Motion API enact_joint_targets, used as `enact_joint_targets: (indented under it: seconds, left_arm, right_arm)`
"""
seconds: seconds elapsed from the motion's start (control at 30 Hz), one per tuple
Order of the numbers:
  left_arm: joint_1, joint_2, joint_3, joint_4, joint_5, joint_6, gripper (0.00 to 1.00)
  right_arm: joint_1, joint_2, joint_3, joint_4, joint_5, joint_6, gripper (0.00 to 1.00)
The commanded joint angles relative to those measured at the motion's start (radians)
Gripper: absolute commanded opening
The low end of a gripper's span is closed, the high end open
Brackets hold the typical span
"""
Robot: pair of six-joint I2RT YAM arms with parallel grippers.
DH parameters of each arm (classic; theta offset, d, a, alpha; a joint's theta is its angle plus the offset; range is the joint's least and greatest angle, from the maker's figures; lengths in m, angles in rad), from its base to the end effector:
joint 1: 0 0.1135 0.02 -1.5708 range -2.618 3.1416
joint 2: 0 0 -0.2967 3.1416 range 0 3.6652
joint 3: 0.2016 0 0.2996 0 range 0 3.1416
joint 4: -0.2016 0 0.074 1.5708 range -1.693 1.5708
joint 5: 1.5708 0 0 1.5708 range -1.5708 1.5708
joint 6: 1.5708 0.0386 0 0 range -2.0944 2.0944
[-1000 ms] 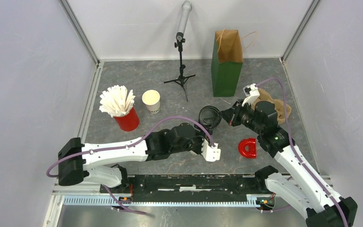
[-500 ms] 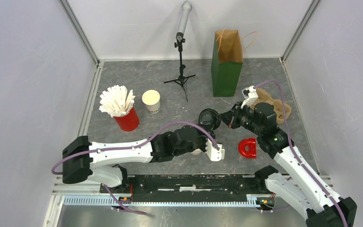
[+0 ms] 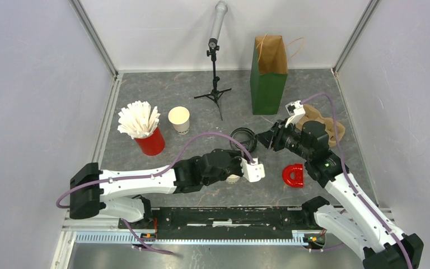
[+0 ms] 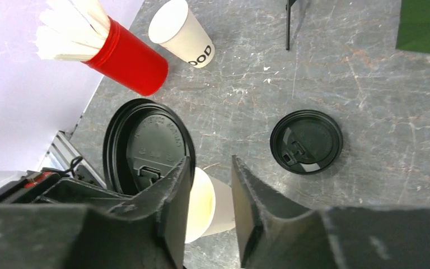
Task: Pack the takeout coffee
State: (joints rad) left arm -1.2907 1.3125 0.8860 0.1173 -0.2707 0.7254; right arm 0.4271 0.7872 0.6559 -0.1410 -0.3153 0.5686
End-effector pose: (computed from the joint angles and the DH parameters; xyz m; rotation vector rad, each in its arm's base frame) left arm 0.1045 -0.3260 0.2997 1.4756 1.1497 -0.1357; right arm 0.1917 0.1004 0.3149 -0.0959 1.9438 0.9702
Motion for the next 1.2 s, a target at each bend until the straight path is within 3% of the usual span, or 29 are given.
enact_joint_targets:
  seconds: [0.0,0.13,0.2,0.33,0.4,0.57,0.8,1.17]
  left_arm:
    - [0.014,-0.092,0.049,0.017,-0.051,-0.319,0.08]
    - [0.049,-0.165,0.096,-0.060,-0.016,-0.579,0.03]
    - [0.082,-0.199,0.111,-0.100,0.043,-0.684,0.03]
    - [0.165,-0.265,0.136,-0.139,0.174,-0.912,0.05]
    - [0.202,-0.292,0.148,-0.165,0.188,-1.033,0.02]
    - [0.268,-0.373,0.141,-0.176,0.206,-1.312,0.02]
    - [0.272,-0.437,0.040,0.033,0.310,-1.584,0.02]
    - [0.271,-0.386,-0.013,0.156,0.346,-1.791,0.02]
  right_arm:
    - [0.002,-0.013,0.086,-0.019,0.038,-0.157,0.43]
    - [0.001,-0.049,0.105,0.042,0.035,-0.266,0.59]
    - [0.002,-0.080,0.077,0.125,0.000,-0.323,0.74]
    - [0.002,-0.183,-0.107,0.496,-0.140,-0.453,0.81]
    - [0.004,-0.216,-0.182,0.664,-0.210,-0.516,0.98]
    - [0.024,-0.268,-0.324,1.036,-0.281,-0.597,0.98]
    - [0.128,-0.198,-0.375,1.231,-0.254,-0.656,0.98]
    - [0.449,-0.125,-0.366,1.142,-0.005,-0.999,0.98]
